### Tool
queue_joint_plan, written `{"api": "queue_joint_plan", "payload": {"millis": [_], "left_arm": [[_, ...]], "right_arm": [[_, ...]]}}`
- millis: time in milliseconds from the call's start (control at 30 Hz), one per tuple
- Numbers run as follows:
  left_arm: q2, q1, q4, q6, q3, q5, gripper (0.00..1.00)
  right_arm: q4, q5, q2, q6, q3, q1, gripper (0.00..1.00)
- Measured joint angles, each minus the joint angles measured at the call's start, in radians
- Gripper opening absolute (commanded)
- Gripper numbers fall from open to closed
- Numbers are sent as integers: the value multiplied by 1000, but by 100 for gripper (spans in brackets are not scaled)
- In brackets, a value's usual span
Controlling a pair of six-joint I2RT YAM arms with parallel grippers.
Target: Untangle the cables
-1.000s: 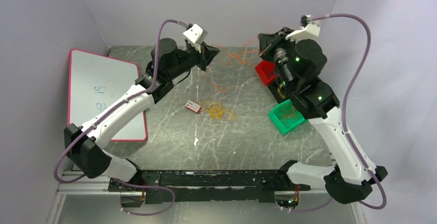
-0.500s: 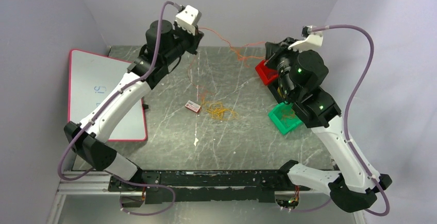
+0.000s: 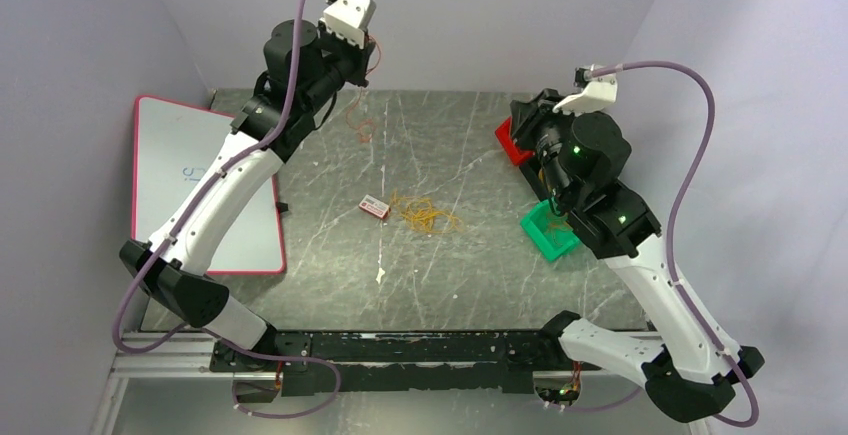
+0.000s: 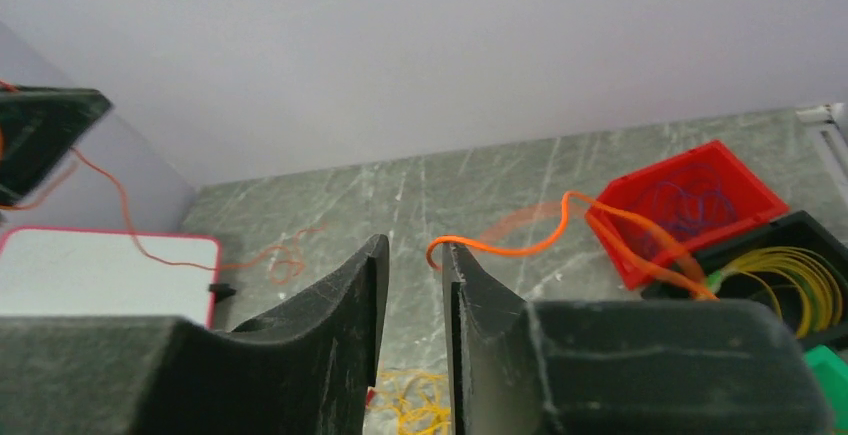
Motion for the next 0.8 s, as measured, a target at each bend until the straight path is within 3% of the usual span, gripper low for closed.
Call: {"api": "queue_joint_plan", "payload": {"millis": [200, 433, 700, 800], "left_arm": [[1, 0, -4, 8, 25, 0, 7], [0, 0, -5, -2, 20, 27, 7], [15, 0, -15, -70, -4, 151, 7], [20, 0, -23, -92, -19, 180, 7]], "right_arm": [[-21, 39, 0, -2, -11, 0, 0], [-105, 100, 7, 27, 5, 0, 0], [-196, 162, 7, 73, 9, 0, 0], [-211, 154, 15, 78, 10, -1, 5]]}}
